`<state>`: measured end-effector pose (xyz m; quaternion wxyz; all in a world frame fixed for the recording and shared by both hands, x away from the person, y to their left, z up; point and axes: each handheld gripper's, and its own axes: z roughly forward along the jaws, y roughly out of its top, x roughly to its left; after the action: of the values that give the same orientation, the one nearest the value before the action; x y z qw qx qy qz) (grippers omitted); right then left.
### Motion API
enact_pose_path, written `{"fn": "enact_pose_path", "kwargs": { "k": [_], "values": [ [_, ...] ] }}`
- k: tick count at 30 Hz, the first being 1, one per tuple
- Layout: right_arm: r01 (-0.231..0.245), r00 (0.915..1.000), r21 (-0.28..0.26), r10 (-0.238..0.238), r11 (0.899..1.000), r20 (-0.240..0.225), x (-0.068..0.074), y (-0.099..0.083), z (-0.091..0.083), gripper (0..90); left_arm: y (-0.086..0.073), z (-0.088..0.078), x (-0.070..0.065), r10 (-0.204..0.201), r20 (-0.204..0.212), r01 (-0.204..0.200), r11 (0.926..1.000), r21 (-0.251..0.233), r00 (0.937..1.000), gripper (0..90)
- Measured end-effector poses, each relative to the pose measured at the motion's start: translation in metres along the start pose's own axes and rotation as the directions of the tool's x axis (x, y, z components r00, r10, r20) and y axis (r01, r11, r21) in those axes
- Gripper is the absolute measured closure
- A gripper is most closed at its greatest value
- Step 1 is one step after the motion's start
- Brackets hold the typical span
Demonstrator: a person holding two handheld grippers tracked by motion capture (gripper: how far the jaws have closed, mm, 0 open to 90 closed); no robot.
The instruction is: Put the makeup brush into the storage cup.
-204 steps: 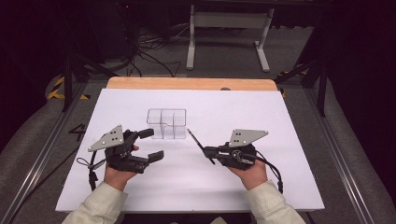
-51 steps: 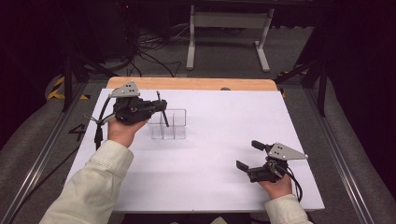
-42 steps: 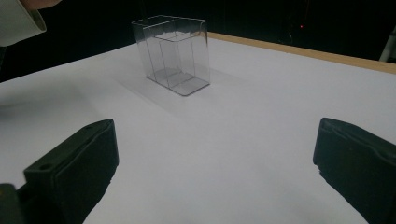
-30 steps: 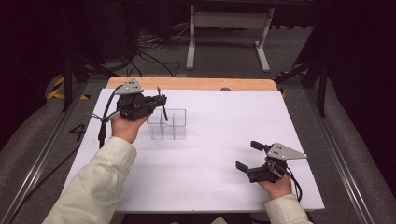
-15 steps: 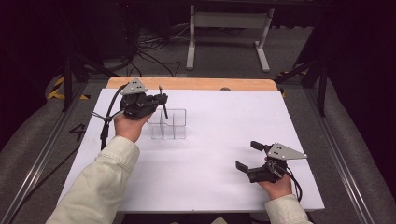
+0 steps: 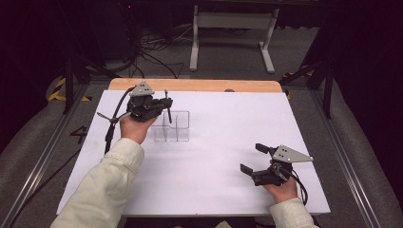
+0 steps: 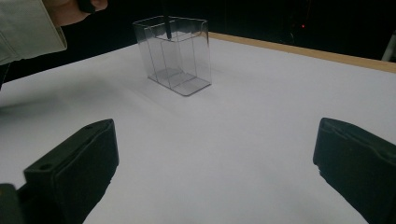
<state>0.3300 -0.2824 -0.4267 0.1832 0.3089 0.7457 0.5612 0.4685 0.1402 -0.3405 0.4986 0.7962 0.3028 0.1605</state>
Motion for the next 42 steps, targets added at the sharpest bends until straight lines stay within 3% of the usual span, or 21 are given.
{"fn": "enact_pose_path", "kwargs": {
  "k": [12, 22, 30, 31, 34, 35, 37, 42],
  "values": [
    [-0.002, 1.0, -0.004, 0.002, 1.0, -0.001, -0.001, 0.0, 0.0, 0.8, -0.005, 0.007, 0.004, -0.005, -0.001, 0.005, 0.9994, 0.034, 1.0, 83.3],
    [0.0, 1.0, -0.002, 0.0, 1.0, -0.002, 0.0, 0.0, 0.0, 0.8, -0.007, 0.01, 0.007, -0.036, 0.016, 0.035, 0.9972, 0.066, 0.9992, 83.2],
    [-0.002, 1.0, -0.004, 0.002, 1.0, 0.001, 0.0, 0.0, 0.0, 0.8, -0.007, 0.01, 0.008, -0.018, 0.012, 0.018, 0.9973, 0.072, 0.9998, 82.3],
    [-0.002, 1.0, -0.004, 0.002, 1.0, 0.0, 0.0, 0.0, 0.0, 0.8, -0.008, 0.01, 0.008, -0.029, 0.012, 0.028, 0.9974, 0.066, 0.9995, 79.6],
    [-0.001, 1.0, -0.002, 0.001, 1.0, 0.0, 0.0, 0.0, 0.0, 0.8, -0.007, 0.008, 0.01, -0.033, 0.016, 0.032, 0.9978, 0.058, 0.9993, 57.4],
    [-0.001, 1.0, -0.002, 0.001, 1.0, 0.0, 0.0, 0.0, 0.0, 0.8, -0.007, 0.008, 0.01, -0.034, 0.015, 0.034, 0.998, 0.053, 0.9993, 57.4],
    [-0.002, 1.0, -0.001, 0.002, 1.0, 0.001, 0.0, 0.0, 0.0, 0.8, -0.007, 0.006, 0.01, -0.036, 0.008, 0.036, 0.9988, 0.034, 0.9993, 42.2],
    [-0.003, 1.0, -0.003, 0.003, 1.0, 0.001, 0.0, 0.0, 0.0, 0.8, -0.006, -0.005, 0.011, -0.058, 0.007, 0.058, 0.9983, -0.002, 0.9983, 23.8]
  ]
}}
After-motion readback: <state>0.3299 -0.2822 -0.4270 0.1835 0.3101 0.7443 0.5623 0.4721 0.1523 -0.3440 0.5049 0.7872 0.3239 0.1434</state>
